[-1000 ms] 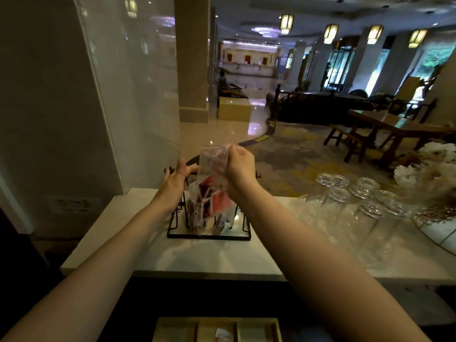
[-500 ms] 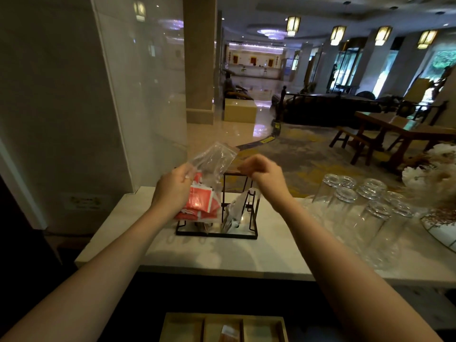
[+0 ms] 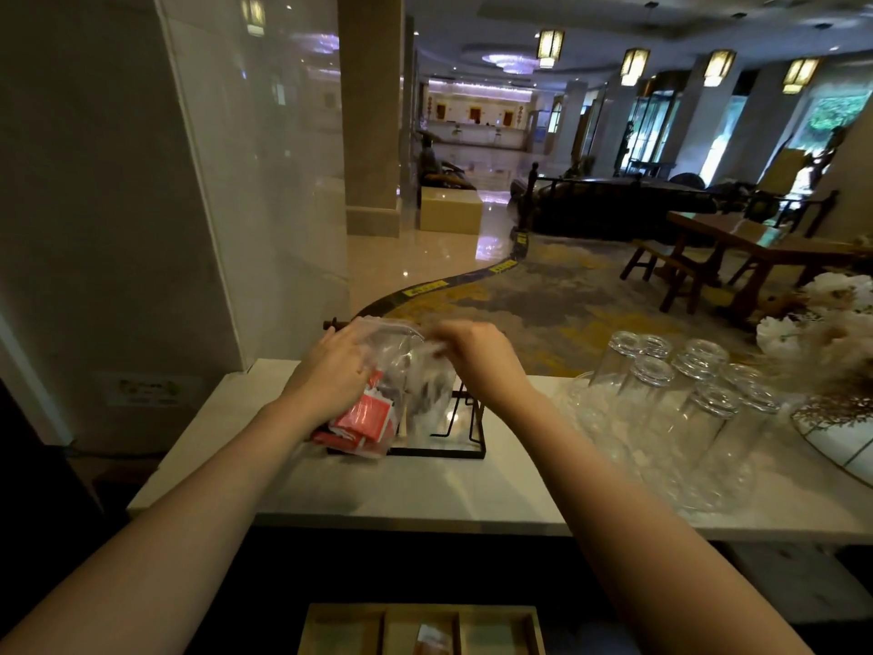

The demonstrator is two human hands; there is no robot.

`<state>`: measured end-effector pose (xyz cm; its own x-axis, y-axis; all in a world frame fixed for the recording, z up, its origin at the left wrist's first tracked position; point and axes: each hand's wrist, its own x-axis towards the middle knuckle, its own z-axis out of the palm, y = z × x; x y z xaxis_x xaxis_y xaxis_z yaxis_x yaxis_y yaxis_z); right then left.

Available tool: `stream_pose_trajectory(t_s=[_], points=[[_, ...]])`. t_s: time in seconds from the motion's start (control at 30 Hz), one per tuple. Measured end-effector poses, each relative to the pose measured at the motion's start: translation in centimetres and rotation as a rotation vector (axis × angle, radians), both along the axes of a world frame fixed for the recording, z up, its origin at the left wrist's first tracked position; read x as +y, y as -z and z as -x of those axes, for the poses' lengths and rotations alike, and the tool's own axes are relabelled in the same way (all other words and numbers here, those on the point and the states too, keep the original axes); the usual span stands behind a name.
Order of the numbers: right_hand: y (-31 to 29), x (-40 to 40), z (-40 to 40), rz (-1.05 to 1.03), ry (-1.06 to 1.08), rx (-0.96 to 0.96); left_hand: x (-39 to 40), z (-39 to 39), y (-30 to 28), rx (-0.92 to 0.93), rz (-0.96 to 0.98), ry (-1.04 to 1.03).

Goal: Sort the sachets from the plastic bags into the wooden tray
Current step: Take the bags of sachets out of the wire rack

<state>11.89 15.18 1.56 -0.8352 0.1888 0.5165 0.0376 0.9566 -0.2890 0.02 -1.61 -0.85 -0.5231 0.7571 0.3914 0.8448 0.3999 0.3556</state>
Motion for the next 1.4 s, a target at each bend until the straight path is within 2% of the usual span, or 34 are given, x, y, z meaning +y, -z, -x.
stream_pose_trajectory(t_s=[0.1, 0.2, 0.33, 0.37, 0.5, 0.53, 0.6, 0.67, 0.7, 0.77, 0.83, 0.9, 0.97, 1.0, 1.03, 1.1, 1.13, 1.23, 1.4], points=[[-3.4, -1.6, -0.4, 0.231, -0.089, 0.259, 0.3, 0.5, 0.6, -0.001, 0.028, -0.034], [-5.8, -3.3, -0.9, 0.333, -0.098, 0.337, 0.3, 1.0, 0.9, -0.08, 0.054, -0.049], [-5.9, -5.5, -1.3, 0.502, -0.186, 0.218, -1.3, -1.8, -1.0, -0.243, -0.299, -0.145], [-5.4, -6.0, -1.4, 0.468, -0.201, 0.182, -2.0, -2.8, -1.2, -0.303, -0.37, -0.171], [-2.8, -7.4, -1.4, -0.001, -0.147, 0.195, -4.1, -6.5, -1.2, -0.668, -0.612, -0.038], [-2.3, -7.8, -1.4, -0.024, -0.167, 0.17, -4.4, -7.2, -1.0, -0.733, -0.673, -0.022], [-1.1, -8.5, -1.7, 0.081, -0.2, 0.041, -5.5, -8.7, 0.0, -0.889, -0.764, -0.045], [0.1, -9.4, -2.0, 0.2, -0.194, -0.072, -6.9, -10.1, 1.6, -1.043, -0.752, -0.077], [0.8, -9.8, -2.0, 0.223, -0.18, -0.092, -7.6, -10.7, 2.5, -1.051, -0.702, -0.066], [2.1, -10.6, -2.0, 0.288, -0.174, -0.114, -8.2, -11.0, 4.2, -0.958, -0.596, -0.085], [2.6, -10.5, -1.7, 0.391, -0.201, -0.218, -8.4, -10.4, 5.4, -0.904, -0.544, -0.154], [2.3, -9.6, -1.3, 0.593, -0.292, -0.353, -8.6, -9.3, 6.1, -0.827, -0.496, -0.187], [1.7, -8.2, -0.4, 0.786, -0.298, -0.279, -8.8, -7.8, 6.5, -0.699, -0.346, -0.168], [1.4, -7.4, 0.3, 0.732, -0.228, -0.175, -8.8, -7.3, 6.4, -0.632, -0.262, -0.155], [1.4, -6.7, 1.2, 0.54, -0.139, -0.09, -8.8, -6.6, 6.1, -0.585, -0.218, -0.147], [1.8, -5.9, 2.7, 0.046, -0.037, -0.094, -8.3, -5.3, 5.3, -0.546, -0.231, -0.106], [2.1, -5.8, 3.3, -0.097, -0.041, -0.156, -7.8, -4.7, 4.8, -0.513, -0.223, -0.081], [3.6, -5.4, 4.4, -0.205, -0.02, -0.271, -6.2, -3.0, 3.9, -0.295, -0.054, -0.019], [4.5, -5.0, 4.9, -0.316, 0.047, -0.206, -4.0, -2.4, 2.7, -0.184, 0.103, -0.063]])
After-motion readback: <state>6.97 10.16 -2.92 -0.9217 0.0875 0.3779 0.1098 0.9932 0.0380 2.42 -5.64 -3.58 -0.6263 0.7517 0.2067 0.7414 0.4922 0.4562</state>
